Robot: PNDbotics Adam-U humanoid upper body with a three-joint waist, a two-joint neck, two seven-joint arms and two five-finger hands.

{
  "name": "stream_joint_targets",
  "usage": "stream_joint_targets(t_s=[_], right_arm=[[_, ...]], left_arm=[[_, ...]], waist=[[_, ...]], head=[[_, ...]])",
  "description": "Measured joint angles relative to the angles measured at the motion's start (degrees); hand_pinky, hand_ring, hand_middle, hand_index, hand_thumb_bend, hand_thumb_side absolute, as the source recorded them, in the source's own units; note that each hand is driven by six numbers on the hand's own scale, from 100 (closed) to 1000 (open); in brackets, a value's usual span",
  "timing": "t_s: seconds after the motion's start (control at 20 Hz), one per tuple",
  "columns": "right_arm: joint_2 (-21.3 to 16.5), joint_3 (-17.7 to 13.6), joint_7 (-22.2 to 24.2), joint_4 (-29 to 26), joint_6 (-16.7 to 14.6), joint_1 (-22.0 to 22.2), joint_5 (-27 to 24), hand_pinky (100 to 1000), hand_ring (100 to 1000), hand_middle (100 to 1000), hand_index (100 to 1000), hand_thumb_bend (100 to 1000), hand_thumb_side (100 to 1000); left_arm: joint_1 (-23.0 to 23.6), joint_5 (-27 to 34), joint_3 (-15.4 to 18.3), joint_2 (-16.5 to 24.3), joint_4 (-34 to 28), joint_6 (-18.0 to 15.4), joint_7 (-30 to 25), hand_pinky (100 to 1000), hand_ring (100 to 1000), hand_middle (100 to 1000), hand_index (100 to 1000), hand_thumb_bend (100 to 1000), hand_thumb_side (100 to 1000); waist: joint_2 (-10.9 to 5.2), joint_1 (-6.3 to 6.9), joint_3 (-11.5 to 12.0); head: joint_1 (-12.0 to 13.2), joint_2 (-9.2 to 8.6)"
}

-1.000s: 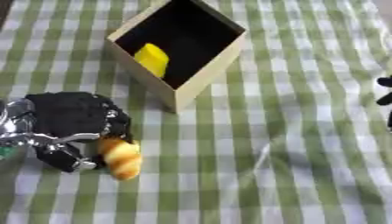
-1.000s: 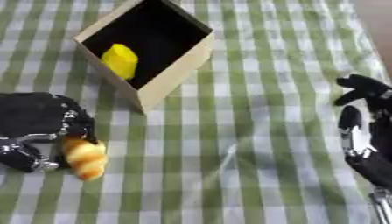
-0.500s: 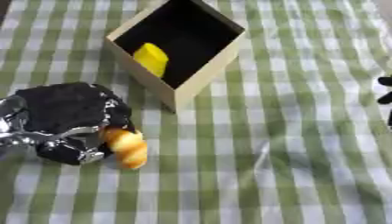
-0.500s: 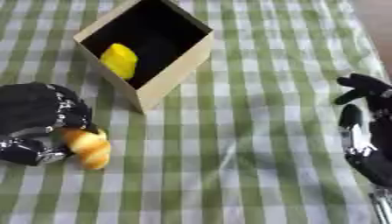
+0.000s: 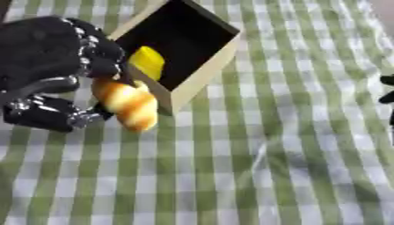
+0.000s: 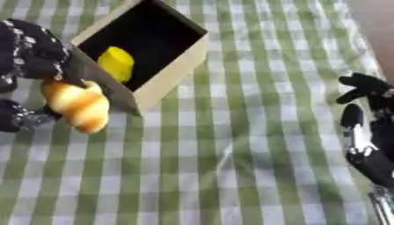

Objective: Pick up objects on the table and place them in the box.

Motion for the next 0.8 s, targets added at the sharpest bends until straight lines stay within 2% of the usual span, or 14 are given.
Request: stream_joint_targets(t_s=[0.2, 0.5, 0.65, 0.8], right_arm=[[-0.9, 0.0, -0.5, 0.0, -0.9, -0.3, -0.5, 917, 790, 518, 816, 100, 523], [-2.2, 0.0, -1.4, 0.0, -5.1, -0.8, -3.0, 922, 801, 532, 819, 100, 523], [-2.3, 0.0, -1.5, 0.0, -6.7, -0.8, -4.1, 922, 801, 533, 819, 100, 523], [-2.5, 0.0, -1.2, 0.0, -7.7, -1.3, -5.1, 922, 800, 533, 818, 100, 523]], left_arm=[[-5.4, 3.0, 1.6, -3.0, 3.7, 3.2, -2.3, 660, 604, 553, 657, 100, 137], [-11.1, 2.9, 2.5, -8.8, 11.8, 7.9, -3.6, 659, 599, 550, 657, 100, 144], [-13.2, 1.2, 2.9, -11.0, 16.1, 8.8, -2.7, 661, 608, 556, 659, 100, 100], [-14.3, -1.4, 3.5, -12.7, 20.7, 9.0, -1.7, 662, 612, 559, 661, 100, 100]], waist=[[-0.2, 0.2, -1.3], [-0.11, 0.39, -3.2], [0.16, 0.57, -3.8], [0.29, 0.72, -4.3]], head=[[0.6, -0.05], [2.4, -0.64], [3.3, -1.0], [4.1, -1.19]])
